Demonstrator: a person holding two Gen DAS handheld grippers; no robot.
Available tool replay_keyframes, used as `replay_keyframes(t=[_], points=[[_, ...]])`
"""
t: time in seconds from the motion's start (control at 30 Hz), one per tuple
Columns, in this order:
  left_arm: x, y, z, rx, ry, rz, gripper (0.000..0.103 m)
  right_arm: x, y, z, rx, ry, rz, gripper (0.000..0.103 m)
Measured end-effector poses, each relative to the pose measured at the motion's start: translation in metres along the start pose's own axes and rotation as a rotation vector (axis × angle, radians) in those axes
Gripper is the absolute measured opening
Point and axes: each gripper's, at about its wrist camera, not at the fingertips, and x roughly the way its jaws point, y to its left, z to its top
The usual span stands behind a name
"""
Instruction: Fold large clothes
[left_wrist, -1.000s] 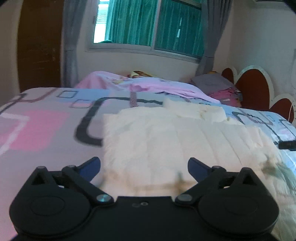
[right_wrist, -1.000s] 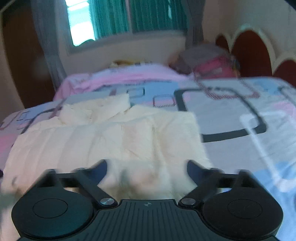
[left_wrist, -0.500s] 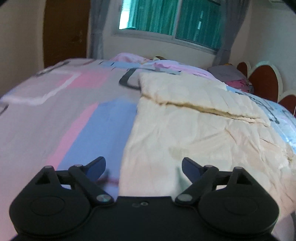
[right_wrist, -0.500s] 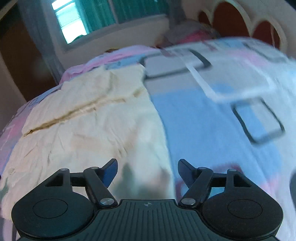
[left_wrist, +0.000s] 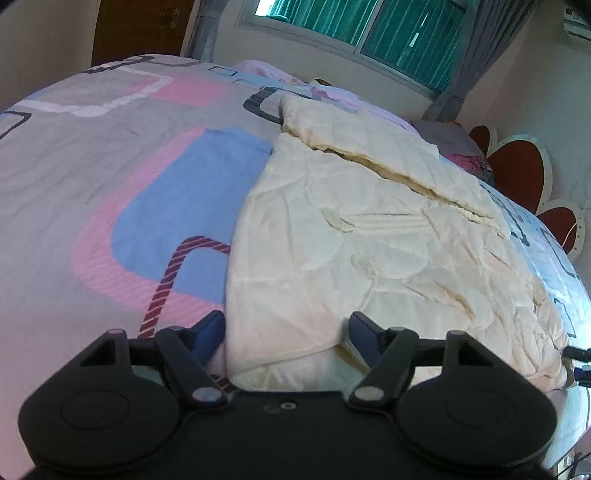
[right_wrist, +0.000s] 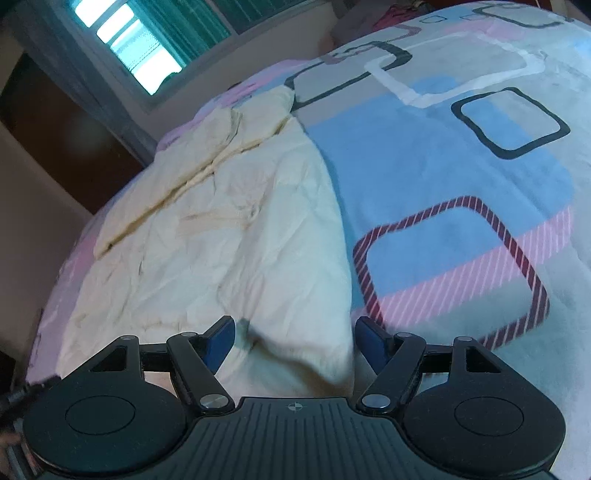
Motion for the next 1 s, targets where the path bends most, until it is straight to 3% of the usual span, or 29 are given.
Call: replay_keyframes(t=[0.2,0.4,0.57,0.63,0.67,0.7,0.73,0.8,0.9,1.0], points=[[0.013,-0.002,0.007,-0.027,0.002,-0.018,0.072,0.018,-0.008,0.019,0.096,0.017,0.068,0.072],[0.026,-0.003,0.008,-0.057,0.012,-0.045,0.069,0.022,-0.011,0.022,0.091,0.054,0.121,0.072],[0.028,0.000,0.004,-0.061,0.033,-0.132,0.061,0.020,-0.007,0.011,0.022,0.089,0.163,0.072],[0.029,0.004,0.005,-0.079,0.042,-0.156,0.057,0.022,-0.013,0.013,0.078,0.092,0.196,0.056],[0.030,0.006,0.006,-0.090,0.050,-0.171,0.054,0.026,-0.015,0.013,0.095,0.109,0.200,0.035],[0.031,0.008,0.007,-0.097,0.060,-0.195,0.029,0.028,-0.015,0.012,0.095,0.118,0.197,0.029],[0.032,0.009,0.007,-0.110,0.067,-0.226,0.012,0.027,-0.013,0.012,0.076,0.114,0.202,0.025],[0.024,0.014,0.007,-0.151,0.015,-0.284,0.008,0.019,-0.013,0.012,0.084,0.086,0.244,0.017],[0.007,0.020,0.003,-0.185,-0.069,-0.338,0.007,-0.001,-0.018,0.015,0.123,0.021,0.320,0.015],[0.020,0.014,0.001,-0.112,0.020,-0.243,0.007,0.007,-0.016,0.013,0.091,0.058,0.254,0.015]])
